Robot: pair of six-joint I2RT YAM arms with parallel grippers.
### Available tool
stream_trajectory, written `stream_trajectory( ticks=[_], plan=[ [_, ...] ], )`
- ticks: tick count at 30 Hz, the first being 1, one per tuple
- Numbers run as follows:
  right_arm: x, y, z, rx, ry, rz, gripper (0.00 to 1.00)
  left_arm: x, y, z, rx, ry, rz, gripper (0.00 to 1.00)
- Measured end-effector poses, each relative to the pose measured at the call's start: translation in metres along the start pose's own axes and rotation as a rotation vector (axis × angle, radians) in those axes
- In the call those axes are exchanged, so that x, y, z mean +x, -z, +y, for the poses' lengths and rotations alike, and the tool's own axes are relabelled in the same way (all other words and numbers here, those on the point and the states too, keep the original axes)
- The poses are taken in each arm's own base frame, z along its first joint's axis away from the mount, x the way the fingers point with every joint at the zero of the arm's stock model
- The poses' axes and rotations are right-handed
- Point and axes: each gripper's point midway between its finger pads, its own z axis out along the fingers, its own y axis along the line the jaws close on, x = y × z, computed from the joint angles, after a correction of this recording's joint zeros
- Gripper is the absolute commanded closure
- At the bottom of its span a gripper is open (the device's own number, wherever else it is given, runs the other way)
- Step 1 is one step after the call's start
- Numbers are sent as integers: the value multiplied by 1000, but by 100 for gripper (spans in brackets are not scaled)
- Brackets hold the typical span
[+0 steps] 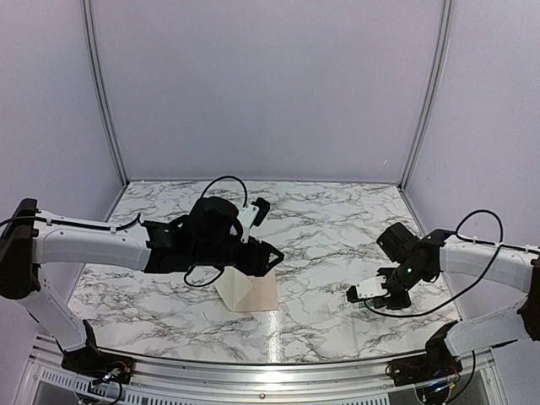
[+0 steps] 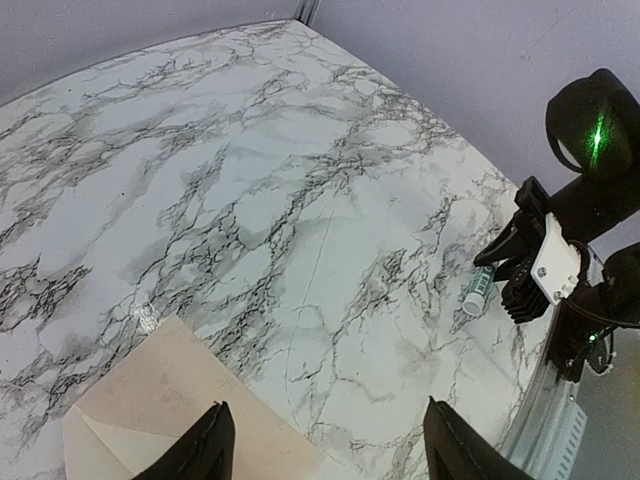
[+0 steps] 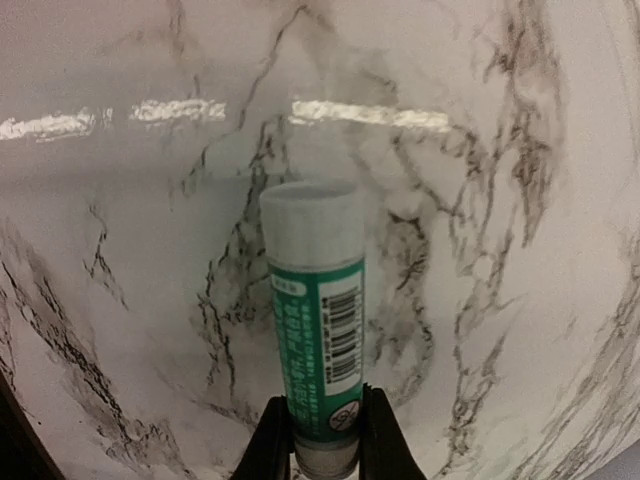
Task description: Place the letter into the envelope and seal it
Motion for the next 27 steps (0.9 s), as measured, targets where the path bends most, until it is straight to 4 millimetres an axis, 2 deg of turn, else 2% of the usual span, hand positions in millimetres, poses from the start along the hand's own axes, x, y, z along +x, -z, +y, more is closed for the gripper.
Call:
stream_trajectory(
  ticks=[2,5,9,12,17,22,27],
  plan=[
    [-14,14,-13,29,17,-31,89,-13,-1,-1,42,45,6,34],
    [-52,43,-31,100,92,-105,89,-18,-5,1,108,122,43,34],
    [-112,76,-33,154,229,-206,89,-5,-20,-8,198,204,130,36],
    [-143,86,-25,154,307,-241,89,10,-29,-24,293,285,216,40],
    [-165,80,-13,144,395,-215,90,25,-35,-46,419,389,312,42],
    [-168,72,-10,150,427,-169,90,26,-26,-64,512,431,361,45],
    [-173,79,-19,192,418,-167,89,29,-21,-74,561,454,399,47]
  ],
)
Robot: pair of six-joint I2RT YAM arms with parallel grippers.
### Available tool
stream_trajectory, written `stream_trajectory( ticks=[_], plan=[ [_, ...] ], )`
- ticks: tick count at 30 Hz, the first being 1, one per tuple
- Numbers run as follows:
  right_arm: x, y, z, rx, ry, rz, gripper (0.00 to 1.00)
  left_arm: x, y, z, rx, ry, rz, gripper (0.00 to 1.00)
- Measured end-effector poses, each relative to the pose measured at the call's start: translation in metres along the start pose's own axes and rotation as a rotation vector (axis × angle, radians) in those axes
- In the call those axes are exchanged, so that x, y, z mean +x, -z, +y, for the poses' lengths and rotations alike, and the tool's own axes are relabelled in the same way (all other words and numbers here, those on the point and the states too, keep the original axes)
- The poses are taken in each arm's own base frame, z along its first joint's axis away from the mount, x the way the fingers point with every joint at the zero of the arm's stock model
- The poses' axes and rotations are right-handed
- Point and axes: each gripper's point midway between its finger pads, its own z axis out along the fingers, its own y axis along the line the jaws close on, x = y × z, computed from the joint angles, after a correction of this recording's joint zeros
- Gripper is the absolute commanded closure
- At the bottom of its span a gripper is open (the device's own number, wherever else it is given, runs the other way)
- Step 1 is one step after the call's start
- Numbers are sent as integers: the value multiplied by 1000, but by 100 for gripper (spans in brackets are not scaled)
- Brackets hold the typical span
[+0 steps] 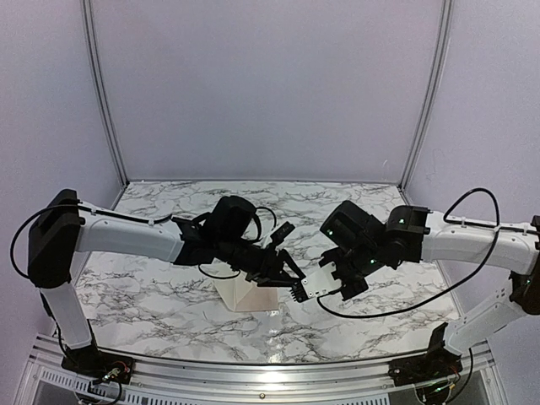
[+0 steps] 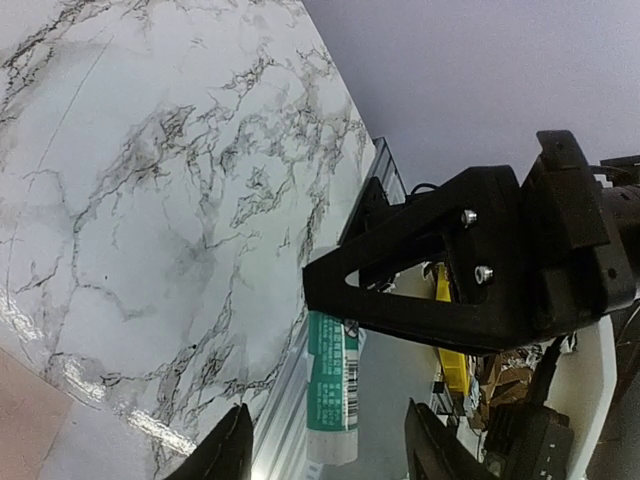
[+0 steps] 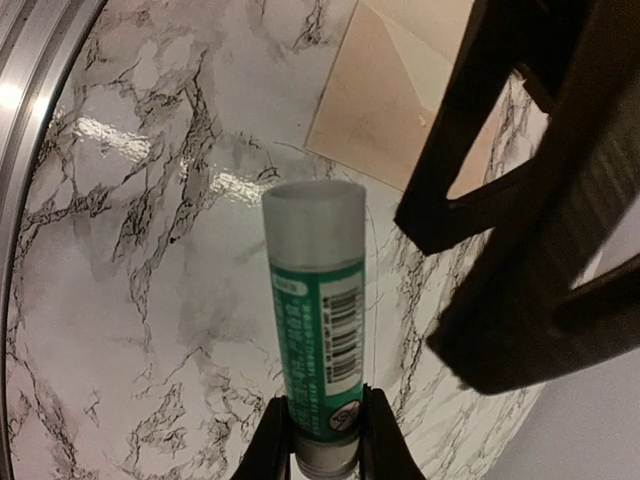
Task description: Place the letter into the envelope and seal it
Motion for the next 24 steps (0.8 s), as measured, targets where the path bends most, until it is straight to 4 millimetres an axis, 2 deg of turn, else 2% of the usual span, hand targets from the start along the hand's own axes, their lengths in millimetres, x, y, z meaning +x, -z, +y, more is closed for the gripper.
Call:
stream_trajectory(
  ticks=[3,7,16,19,22,24],
  plan=[
    [-4,4,-7,24,-1,-7,89,3,-3,-2,13,7,18,48],
    [-9,7,-12,41,6,-16,89,4,-8,-1,23,20,37,54],
    [-17,6,-13,48,27,-17,89,6,-14,-7,59,27,73,80],
    [-17,6,-13,50,28,-15,89,6,-14,-8,66,24,78,82],
    [-17,6,-13,49,28,-15,89,7,-14,-8,70,28,84,74],
    [-17,6,-13,49,28,-15,88,8,-15,-8,74,31,89,72]
  ],
)
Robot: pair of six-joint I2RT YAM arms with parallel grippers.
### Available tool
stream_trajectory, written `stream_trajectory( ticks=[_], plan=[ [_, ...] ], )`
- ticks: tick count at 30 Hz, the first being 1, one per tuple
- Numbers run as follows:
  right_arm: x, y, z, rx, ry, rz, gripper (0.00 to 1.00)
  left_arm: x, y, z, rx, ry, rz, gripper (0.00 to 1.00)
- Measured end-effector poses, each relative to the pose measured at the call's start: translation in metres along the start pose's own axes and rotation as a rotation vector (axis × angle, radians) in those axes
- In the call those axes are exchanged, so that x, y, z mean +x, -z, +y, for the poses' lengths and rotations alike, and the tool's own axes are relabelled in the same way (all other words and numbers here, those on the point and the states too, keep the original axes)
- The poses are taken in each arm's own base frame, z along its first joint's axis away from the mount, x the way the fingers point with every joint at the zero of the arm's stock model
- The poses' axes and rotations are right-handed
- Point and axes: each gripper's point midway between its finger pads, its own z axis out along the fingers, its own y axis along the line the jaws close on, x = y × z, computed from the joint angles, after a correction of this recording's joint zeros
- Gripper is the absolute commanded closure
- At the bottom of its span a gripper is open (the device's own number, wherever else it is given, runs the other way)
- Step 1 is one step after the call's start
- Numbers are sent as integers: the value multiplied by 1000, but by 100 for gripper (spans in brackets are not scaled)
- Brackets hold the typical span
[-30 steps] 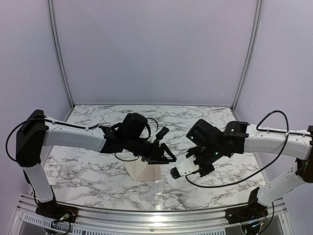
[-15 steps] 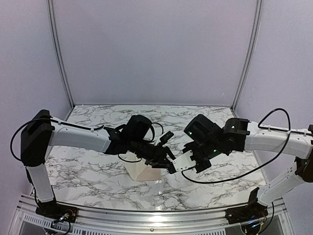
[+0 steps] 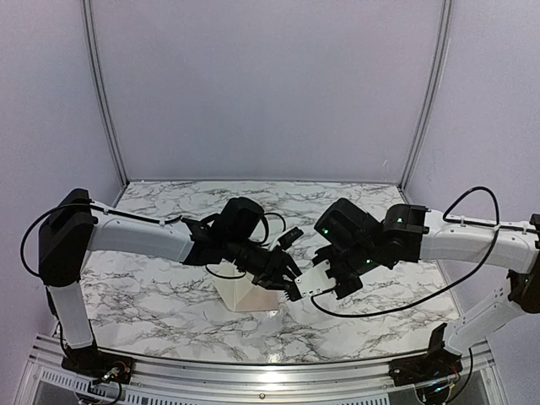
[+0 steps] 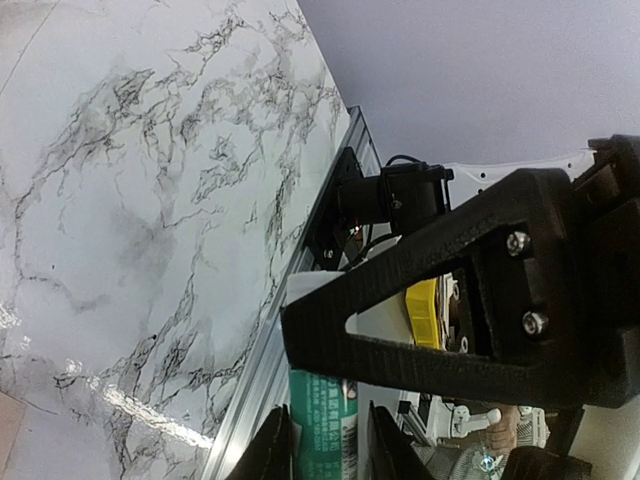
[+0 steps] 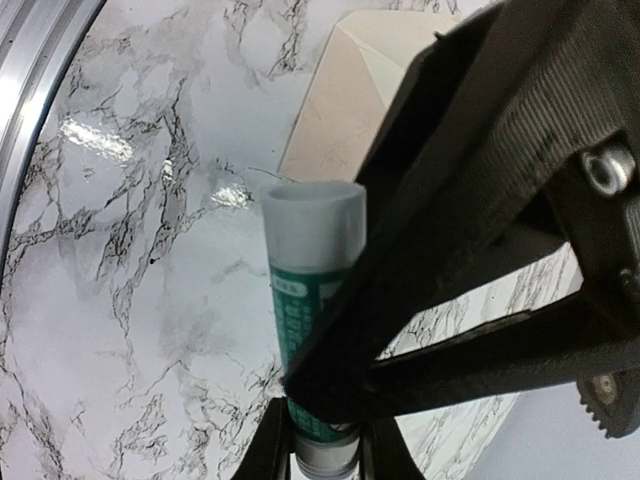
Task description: Place the letter into the envelope and seal it
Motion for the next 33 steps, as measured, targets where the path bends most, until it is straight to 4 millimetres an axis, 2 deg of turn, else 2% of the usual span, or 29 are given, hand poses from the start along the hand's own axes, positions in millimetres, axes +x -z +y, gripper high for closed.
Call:
stream_trajectory(
  ticks=[5,11,20,23,25,28,30,33],
  plan=[
    [-1,0,-4,18,-1,0,88,4,-5,0,20,19,34,72],
    [0,0,-5,25,0,7,86,4,-8,0,30,25,49,84],
    [0,6,-13,67,-30,3,47,4,-8,-1,32,1,47,93],
    [1,24,-23,106,-91,-46,38,1,-7,0,17,-30,26,95],
    [2,45,-39,130,-181,-127,36,-1,-4,1,1,-60,-2,96],
    [19,93,-83,233,-364,-262,37,-3,8,0,-38,-134,-74,97],
    [34,120,-105,298,-468,-333,40,-6,20,-2,-74,-202,-138,96],
    [50,138,-116,303,-596,-423,43,-9,40,-5,-133,-322,-248,97]
  ],
)
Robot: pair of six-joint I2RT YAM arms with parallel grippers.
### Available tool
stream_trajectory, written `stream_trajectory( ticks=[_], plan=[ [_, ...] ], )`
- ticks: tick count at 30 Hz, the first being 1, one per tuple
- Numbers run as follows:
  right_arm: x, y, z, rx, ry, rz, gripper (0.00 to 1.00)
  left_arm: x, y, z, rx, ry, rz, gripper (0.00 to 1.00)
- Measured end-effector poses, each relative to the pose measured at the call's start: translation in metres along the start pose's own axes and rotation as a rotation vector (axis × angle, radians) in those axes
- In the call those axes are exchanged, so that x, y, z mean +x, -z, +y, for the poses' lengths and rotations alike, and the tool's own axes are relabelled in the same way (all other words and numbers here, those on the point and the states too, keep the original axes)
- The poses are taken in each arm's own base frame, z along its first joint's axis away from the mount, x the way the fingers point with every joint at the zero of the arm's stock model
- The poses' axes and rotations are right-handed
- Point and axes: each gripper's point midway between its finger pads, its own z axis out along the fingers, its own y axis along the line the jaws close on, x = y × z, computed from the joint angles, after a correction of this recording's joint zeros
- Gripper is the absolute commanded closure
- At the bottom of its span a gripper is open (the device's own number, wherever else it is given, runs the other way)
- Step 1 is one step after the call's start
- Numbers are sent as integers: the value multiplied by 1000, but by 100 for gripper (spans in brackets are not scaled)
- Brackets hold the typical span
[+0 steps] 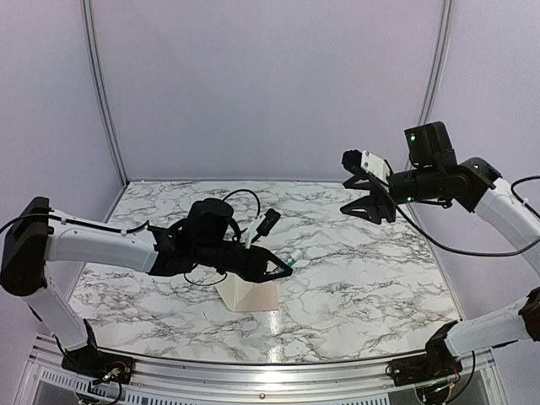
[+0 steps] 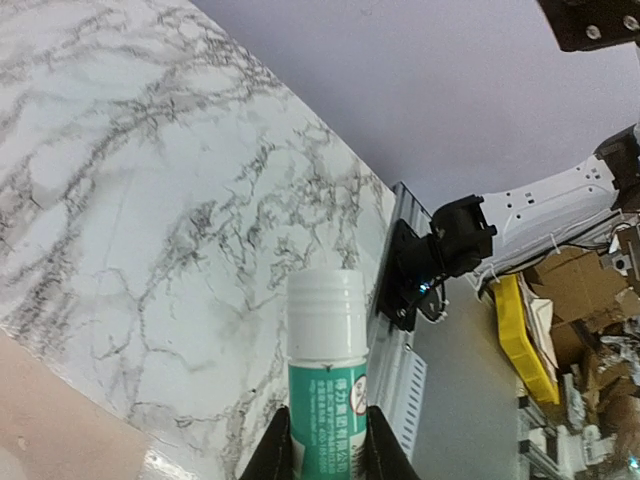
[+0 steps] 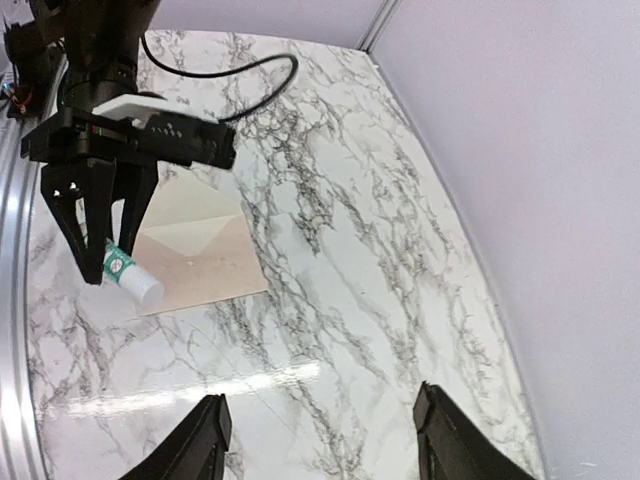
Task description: Place the letter into the envelope and seal it
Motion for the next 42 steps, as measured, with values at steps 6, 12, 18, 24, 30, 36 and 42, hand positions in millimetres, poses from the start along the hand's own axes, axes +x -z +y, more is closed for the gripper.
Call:
stream_trajectory(
  ticks=[6,12,18,24,30,36,42],
  plan=[
    [24,-21,-7,-183,-303,-49,47,5,16,-1,-111,-224,-107,97],
    [41,-59,26,-487,-534,-47,45,16,15,-6,-187,-407,-129,97],
    [35,-69,57,-676,-607,-49,41,15,14,-7,-237,-504,-144,97],
    [16,-71,91,-787,-570,-48,41,14,14,-6,-256,-533,-148,97],
    [15,-75,102,-818,-564,-31,41,14,14,-5,-263,-546,-149,97],
    [16,-80,109,-836,-567,-14,46,14,14,-5,-261,-555,-147,97],
    [9,-85,112,-851,-552,-15,53,14,14,-6,-258,-557,-146,97]
  ],
)
